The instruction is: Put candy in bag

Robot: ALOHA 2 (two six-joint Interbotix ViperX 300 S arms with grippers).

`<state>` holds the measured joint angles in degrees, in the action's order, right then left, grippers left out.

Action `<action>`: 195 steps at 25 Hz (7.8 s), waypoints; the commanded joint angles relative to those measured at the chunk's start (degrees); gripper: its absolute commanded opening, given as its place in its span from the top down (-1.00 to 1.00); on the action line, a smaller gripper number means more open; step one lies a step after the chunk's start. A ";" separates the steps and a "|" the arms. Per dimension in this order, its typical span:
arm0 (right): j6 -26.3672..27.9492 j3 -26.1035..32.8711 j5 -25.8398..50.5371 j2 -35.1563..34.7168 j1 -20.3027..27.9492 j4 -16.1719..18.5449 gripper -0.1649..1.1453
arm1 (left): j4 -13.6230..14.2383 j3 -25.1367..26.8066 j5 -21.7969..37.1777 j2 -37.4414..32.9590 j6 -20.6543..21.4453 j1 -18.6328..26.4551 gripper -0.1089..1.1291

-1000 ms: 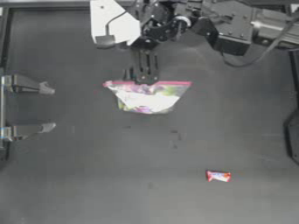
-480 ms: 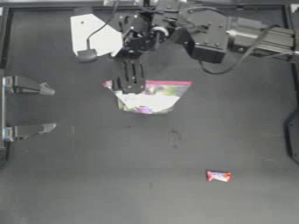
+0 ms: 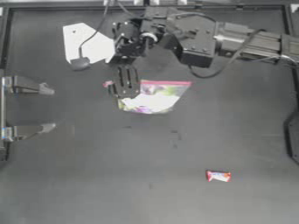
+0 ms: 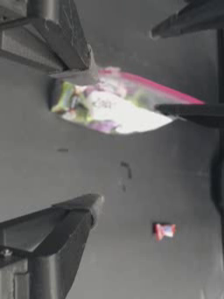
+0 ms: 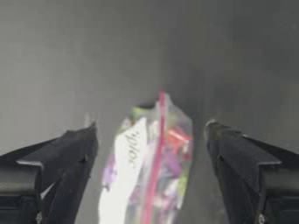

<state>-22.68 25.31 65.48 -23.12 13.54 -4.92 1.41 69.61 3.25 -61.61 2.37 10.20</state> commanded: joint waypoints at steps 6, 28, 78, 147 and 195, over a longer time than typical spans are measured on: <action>0.00 2.20 -0.09 -0.18 -0.62 1.76 -0.77 | 0.00 -0.62 0.00 0.18 0.00 0.00 -0.83; 0.00 6.59 3.78 -4.66 -1.23 3.43 -0.55 | -0.18 -0.26 0.00 0.09 -0.09 0.09 -0.83; 0.00 8.17 4.92 -7.47 -1.93 3.87 -0.22 | -0.18 -0.09 0.00 0.09 -0.18 0.00 -0.83; -2.37 -2.46 -4.57 2.20 0.00 -0.09 0.53 | -0.79 -0.35 -11.07 15.56 -0.26 5.27 -0.83; -2.46 -12.13 -13.80 6.94 -0.26 -0.09 0.53 | -0.62 -13.18 -25.14 45.18 0.62 10.28 -0.70</action>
<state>-25.05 12.66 51.94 -19.34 13.45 -4.83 0.79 57.74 -21.45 -15.91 2.90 20.39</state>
